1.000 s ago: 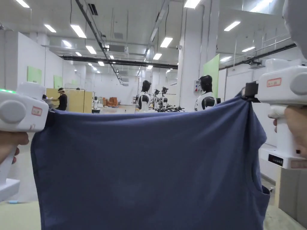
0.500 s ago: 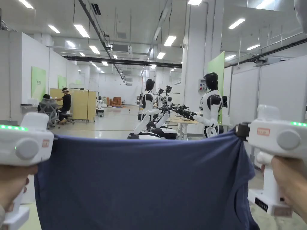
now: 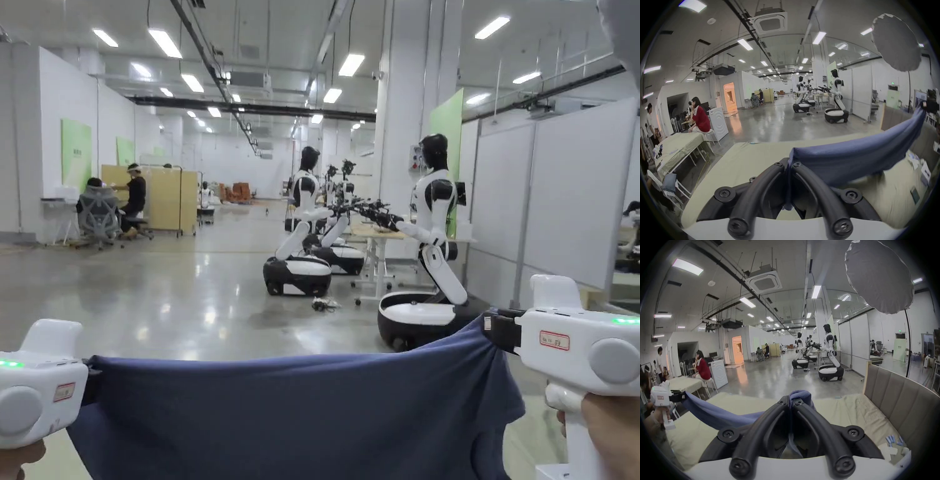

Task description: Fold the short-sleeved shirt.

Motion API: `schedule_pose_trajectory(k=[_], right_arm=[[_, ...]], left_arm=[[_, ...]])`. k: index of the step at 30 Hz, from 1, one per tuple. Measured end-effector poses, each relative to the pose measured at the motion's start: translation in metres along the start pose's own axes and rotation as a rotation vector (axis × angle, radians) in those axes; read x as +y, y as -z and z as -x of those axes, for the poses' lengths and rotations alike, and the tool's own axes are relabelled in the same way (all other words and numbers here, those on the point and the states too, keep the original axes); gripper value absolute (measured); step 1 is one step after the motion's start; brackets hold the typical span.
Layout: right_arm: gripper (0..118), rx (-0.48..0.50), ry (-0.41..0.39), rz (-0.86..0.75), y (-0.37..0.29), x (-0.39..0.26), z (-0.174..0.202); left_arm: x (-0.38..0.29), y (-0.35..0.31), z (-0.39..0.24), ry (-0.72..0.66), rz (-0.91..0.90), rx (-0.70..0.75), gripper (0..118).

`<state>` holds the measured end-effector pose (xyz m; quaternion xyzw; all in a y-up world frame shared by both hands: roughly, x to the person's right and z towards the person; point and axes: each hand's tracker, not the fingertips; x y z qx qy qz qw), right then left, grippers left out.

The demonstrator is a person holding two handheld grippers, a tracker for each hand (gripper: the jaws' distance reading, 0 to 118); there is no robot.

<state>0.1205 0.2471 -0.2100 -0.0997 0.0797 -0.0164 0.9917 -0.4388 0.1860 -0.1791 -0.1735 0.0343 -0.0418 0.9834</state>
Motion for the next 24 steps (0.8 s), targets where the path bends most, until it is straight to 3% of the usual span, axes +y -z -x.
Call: schedule_pose_trajectory(k=[2, 5, 9, 11, 13, 17, 19, 21, 23, 24], right_arm=[[2, 0.009, -0.017, 0.069, -0.036, -0.032, 0.004], [2, 0.026, -0.119, 0.106, -0.091, -0.107, 0.009], [2, 0.076, -0.168, 0.300, -0.147, -0.222, 0.012], [2, 0.065, -0.235, 0.388, -0.165, -0.280, 0.015], [2, 0.088, -0.186, 0.497, -0.177, -0.327, 0.013], [2, 0.074, -0.152, 0.608, -0.191, -0.390, 0.012], [2, 0.059, -0.142, 0.598, -0.192, -0.400, 0.008], [7, 0.048, -0.095, 0.569, -0.197, -0.397, 0.007], [15, 0.039, -0.066, 0.514, -0.201, -0.394, 0.002], [40, -0.008, -0.112, 0.465, -0.206, -0.388, 0.006]], left_arm=[[-0.036, -0.037, 0.003, -0.008, 0.033, -0.038, 4], [-0.103, -0.092, 0.006, 0.008, 0.087, -0.098, 4], [-0.215, -0.141, 0.003, 0.069, 0.168, -0.109, 4], [-0.267, -0.148, 0.002, 0.060, 0.297, -0.127, 4], [-0.306, -0.157, 0.000, 0.008, 0.387, -0.160, 4], [-0.349, -0.164, -0.007, 0.113, 0.482, -0.126, 4], [-0.353, -0.163, -0.001, 0.041, 0.489, -0.144, 4], [-0.350, -0.164, 0.006, -0.062, 0.469, -0.162, 4], [-0.345, -0.171, 0.006, -0.077, 0.418, -0.168, 7], [-0.342, -0.177, 0.005, -0.072, 0.385, -0.170, 24]])
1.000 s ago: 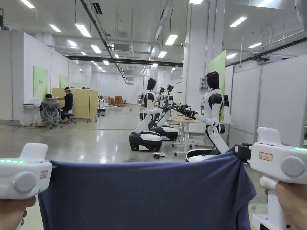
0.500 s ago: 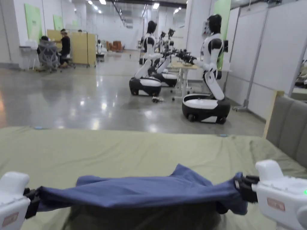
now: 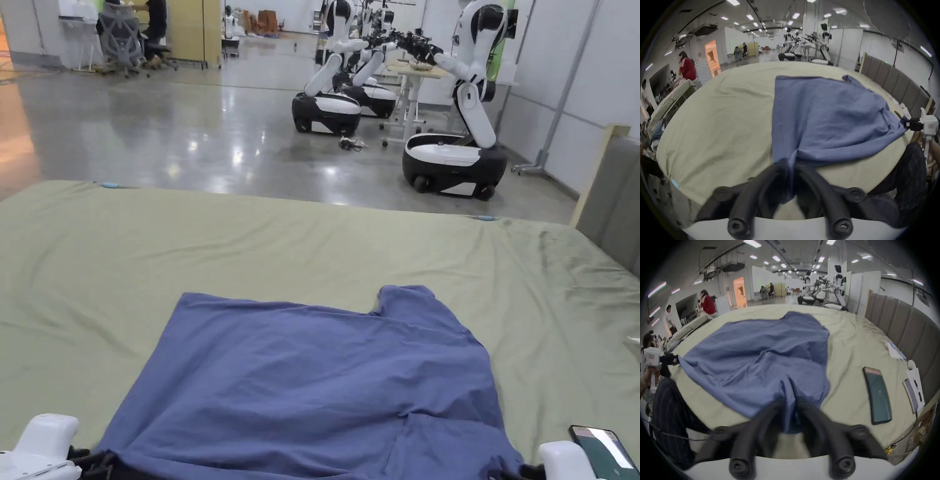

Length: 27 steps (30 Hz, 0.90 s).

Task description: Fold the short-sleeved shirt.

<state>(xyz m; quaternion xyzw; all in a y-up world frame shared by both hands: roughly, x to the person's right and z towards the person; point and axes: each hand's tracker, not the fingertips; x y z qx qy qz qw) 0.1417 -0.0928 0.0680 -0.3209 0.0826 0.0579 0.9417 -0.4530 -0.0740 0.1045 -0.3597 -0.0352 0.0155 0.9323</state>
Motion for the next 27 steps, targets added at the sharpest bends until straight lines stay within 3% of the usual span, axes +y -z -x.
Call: schedule_pose_trajectory(k=[1, 2, 3, 7, 8, 9, 10, 11, 12, 13, 14, 17, 18, 19, 20, 21, 22, 27], right_arm=[[84, -0.010, -0.036, -0.024, -0.006, 0.002, 0.000], [118, 0.000, -0.039, -0.047, -0.017, 0.003, 0.001], [115, 0.011, -0.039, -0.130, -0.036, 0.006, 0.003], [116, 0.044, -0.092, -0.121, -0.108, 0.035, 0.033], [114, 0.034, -0.109, -0.105, -0.084, 0.015, 0.024], [106, 0.016, -0.122, -0.090, -0.090, 0.015, 0.028], [79, 0.003, -0.112, -0.103, -0.096, 0.014, 0.031], [15, -0.007, -0.093, -0.116, -0.101, 0.013, 0.033], [0, -0.017, -0.070, -0.118, -0.095, 0.009, 0.031], [0, -0.026, -0.041, -0.137, -0.098, 0.009, 0.032], [0, 0.019, -0.029, -0.124, -0.098, 0.010, 0.031], [0, 0.013, 0.003, -0.114, -0.080, -0.015, 0.016], [0, 0.016, 0.000, -0.110, -0.078, -0.018, 0.012], [0, 0.020, 0.001, -0.096, -0.075, -0.021, 0.008], [0, -0.026, -0.056, -0.084, -0.088, 0.003, 0.038], [0, -0.028, -0.053, -0.079, -0.087, 0.003, 0.041], [0, -0.033, -0.050, -0.070, -0.085, 0.003, 0.045], [0, -0.043, 0.003, -0.004, -0.073, 0.004, 0.034]], left_arm=[[0.000, -0.010, -0.003, 0.009, -0.037, -0.005, 53], [0.000, -0.024, -0.007, 0.031, -0.082, 0.005, 92], [-0.005, -0.031, -0.002, 0.042, -0.130, 0.011, 107], [-0.023, -0.076, -0.022, 0.047, -0.201, 0.020, 110], [-0.028, -0.081, -0.025, 0.055, -0.208, 0.056, 109], [-0.031, -0.082, -0.025, 0.049, -0.178, 0.075, 107], [-0.033, -0.082, -0.024, 0.034, -0.143, 0.075, 95], [-0.038, -0.082, -0.023, 0.013, -0.101, 0.065, 45], [-0.039, -0.078, -0.020, -0.004, -0.070, 0.057, 4], [-0.043, -0.074, -0.022, -0.015, -0.066, 0.062, 4], [-0.044, -0.072, -0.019, 0.001, -0.072, 0.055, 4], [-0.043, -0.060, -0.008, 0.034, -0.035, 0.065, 4], [-0.041, -0.058, -0.006, 0.045, -0.037, 0.068, 11], [-0.039, -0.053, 0.000, 0.060, -0.039, 0.080, 36], [-0.036, -0.048, 0.004, 0.071, -0.040, 0.112, 80], [-0.033, -0.043, 0.009, 0.076, -0.018, 0.077, 101], [-0.031, -0.035, 0.014, 0.079, -0.008, 0.077, 106], [-0.020, 0.003, 0.020, 0.125, 0.031, 0.083, 103]])
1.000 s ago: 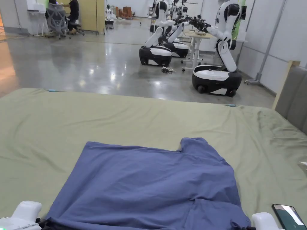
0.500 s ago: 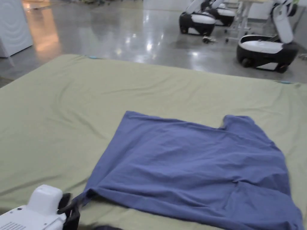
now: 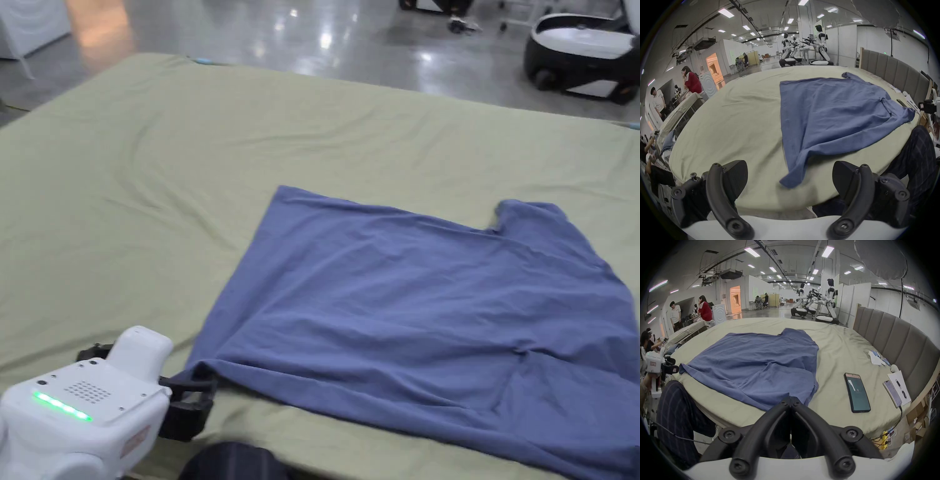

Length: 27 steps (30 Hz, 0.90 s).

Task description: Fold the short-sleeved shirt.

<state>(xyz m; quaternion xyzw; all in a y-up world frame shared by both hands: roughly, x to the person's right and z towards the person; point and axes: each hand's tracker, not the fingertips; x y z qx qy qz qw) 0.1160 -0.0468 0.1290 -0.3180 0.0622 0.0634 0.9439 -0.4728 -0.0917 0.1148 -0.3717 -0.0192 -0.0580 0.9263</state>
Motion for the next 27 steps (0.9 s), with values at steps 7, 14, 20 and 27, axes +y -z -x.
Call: schedule_pose_trajectory(k=[7, 14, 20, 27], right_arm=[[13, 0.043, 0.040, 0.090, 0.027, 0.005, -0.008], [109, 0.043, 0.066, 0.159, 0.063, -0.002, -0.016], [2, 0.054, 0.079, 0.231, 0.075, 0.000, -0.013], [2, 0.070, 0.104, 0.184, 0.043, 0.050, -0.035]], left_arm=[[0.011, 0.026, -0.020, -0.009, 0.065, -0.109, 4], [0.029, 0.010, -0.031, -0.029, 0.065, -0.098, 4], [0.033, 0.015, -0.026, -0.025, 0.076, -0.092, 4], [0.082, -0.026, -0.021, 0.133, 0.020, -0.029, 4]])
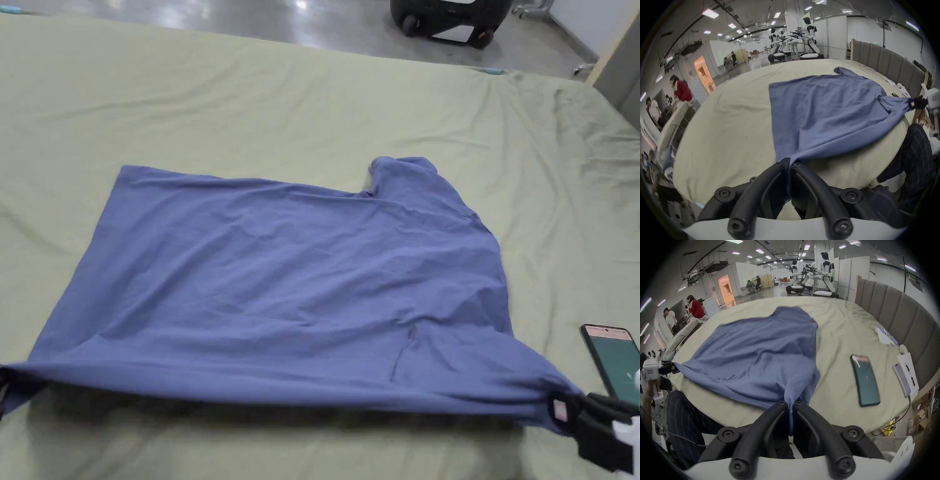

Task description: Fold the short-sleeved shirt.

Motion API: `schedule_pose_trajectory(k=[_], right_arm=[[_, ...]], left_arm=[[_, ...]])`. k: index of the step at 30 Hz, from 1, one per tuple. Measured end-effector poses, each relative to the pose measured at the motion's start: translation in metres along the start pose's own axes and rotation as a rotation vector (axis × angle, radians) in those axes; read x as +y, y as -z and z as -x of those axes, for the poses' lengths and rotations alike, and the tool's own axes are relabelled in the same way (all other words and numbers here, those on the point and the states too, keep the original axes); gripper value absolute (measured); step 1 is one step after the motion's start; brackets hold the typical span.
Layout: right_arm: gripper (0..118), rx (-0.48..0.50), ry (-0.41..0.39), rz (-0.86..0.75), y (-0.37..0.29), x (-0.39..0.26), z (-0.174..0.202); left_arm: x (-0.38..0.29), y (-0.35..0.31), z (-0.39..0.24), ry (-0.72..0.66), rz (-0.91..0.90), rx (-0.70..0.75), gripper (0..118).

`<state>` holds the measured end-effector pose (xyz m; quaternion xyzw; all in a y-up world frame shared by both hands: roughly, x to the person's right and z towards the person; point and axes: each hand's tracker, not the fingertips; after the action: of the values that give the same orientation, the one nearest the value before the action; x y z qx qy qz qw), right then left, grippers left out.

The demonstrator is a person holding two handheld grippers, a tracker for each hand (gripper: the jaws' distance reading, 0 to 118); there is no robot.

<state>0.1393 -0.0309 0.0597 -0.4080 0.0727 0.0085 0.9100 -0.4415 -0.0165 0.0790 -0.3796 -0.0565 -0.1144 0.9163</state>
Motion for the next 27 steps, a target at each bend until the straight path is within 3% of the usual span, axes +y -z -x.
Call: schedule_pose_trajectory(k=[4, 8, 14, 16, 18, 20, 21, 22, 23, 24, 27], right_arm=[[2, -0.027, -0.022, -0.002, -0.003, 0.052, -0.005], [2, -0.038, -0.073, 0.044, 0.035, 0.097, -0.010], [2, -0.035, 0.061, 0.189, 0.135, 0.128, -0.033], [2, -0.064, 0.063, 0.252, 0.164, 0.125, -0.040], [2, -0.060, 0.053, 0.277, 0.181, 0.122, -0.044], [5, -0.026, 0.102, 0.234, 0.174, 0.117, -0.049], [17, -0.004, 0.109, 0.205, 0.167, 0.115, -0.051], [43, 0.022, 0.102, 0.169, 0.154, 0.115, -0.048], [95, 0.035, 0.092, 0.141, 0.141, 0.113, -0.048], [116, 0.037, 0.077, 0.109, 0.126, 0.108, -0.045], [116, 0.043, 0.035, -0.109, 0.061, 0.090, -0.026]], left_arm=[[0.046, 0.004, -0.002, 0.164, -0.018, 0.066, 4], [0.087, 0.067, 0.019, 0.148, 0.057, 0.041, 4], [0.122, 0.198, 0.025, 0.076, 0.329, -0.005, 4], [0.122, 0.228, 0.029, 0.012, 0.427, -0.052, 4], [0.120, 0.234, 0.028, -0.038, 0.445, -0.058, 4], [0.119, 0.218, 0.028, -0.036, 0.354, -0.059, 5], [0.119, 0.205, 0.028, -0.032, 0.309, -0.059, 17], [0.116, 0.188, 0.030, -0.033, 0.240, -0.084, 46], [0.112, 0.170, 0.031, -0.039, 0.175, -0.092, 86], [0.106, 0.151, 0.031, -0.053, 0.100, -0.075, 102], [0.081, 0.084, 0.020, -0.080, -0.097, -0.029, 104]])
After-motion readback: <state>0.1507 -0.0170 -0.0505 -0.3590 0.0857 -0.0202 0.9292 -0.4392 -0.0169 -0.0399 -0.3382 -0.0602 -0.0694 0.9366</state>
